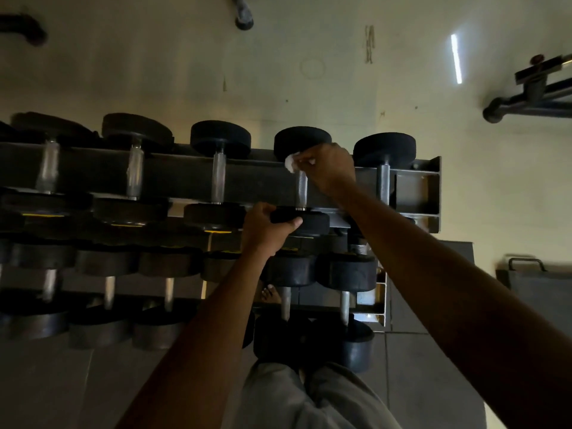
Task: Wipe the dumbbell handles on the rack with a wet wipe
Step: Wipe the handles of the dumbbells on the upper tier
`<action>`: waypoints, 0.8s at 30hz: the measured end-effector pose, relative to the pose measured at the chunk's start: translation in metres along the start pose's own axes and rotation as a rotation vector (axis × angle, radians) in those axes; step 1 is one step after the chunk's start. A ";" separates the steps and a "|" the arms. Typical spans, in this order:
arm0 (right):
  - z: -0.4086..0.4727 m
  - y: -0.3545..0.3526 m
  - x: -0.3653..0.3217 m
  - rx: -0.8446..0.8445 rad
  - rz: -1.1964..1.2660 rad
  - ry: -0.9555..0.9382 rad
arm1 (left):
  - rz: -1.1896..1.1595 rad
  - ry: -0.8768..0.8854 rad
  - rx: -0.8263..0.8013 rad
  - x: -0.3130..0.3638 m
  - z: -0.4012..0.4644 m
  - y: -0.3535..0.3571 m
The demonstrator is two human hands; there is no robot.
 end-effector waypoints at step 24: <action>0.013 0.052 -0.048 -0.499 -0.852 -0.454 | -0.070 0.012 0.013 -0.013 0.000 -0.006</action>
Point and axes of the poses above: each hand's wrist, its own z-axis towards the middle knuckle, its own y-axis out of the palm, x = y × z, the point moved 8 cm from there along z, towards the middle knuckle, and after that the axes turned 1 degree about -x, right-handed, at the moved point
